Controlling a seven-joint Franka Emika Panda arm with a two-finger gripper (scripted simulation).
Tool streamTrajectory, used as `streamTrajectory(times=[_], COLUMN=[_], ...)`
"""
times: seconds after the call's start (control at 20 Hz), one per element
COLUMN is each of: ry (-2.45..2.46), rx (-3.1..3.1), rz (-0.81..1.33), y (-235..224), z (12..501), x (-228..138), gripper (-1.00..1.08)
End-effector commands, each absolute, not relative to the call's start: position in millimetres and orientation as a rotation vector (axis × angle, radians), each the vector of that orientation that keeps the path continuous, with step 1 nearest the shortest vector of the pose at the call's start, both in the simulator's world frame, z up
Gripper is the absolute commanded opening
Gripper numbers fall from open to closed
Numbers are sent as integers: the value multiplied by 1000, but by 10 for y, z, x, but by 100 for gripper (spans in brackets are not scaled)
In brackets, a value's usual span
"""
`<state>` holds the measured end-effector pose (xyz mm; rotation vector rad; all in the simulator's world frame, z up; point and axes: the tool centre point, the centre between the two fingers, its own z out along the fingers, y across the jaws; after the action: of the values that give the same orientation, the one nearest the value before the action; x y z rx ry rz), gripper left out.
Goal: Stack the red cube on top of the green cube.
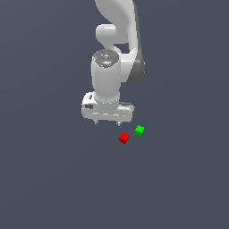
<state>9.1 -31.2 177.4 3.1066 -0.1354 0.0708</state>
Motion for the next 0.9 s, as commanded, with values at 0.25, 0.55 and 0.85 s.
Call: streamTrajectory(times=[0.25,0.55,0.85], ry=[-310,-515,-715], rx=[3100,3080,3048], rz=[55,38,20], y=[-143,63,273], z=[1540,1268,1002], x=[35,-3,-11], gripper=[100,100,100])
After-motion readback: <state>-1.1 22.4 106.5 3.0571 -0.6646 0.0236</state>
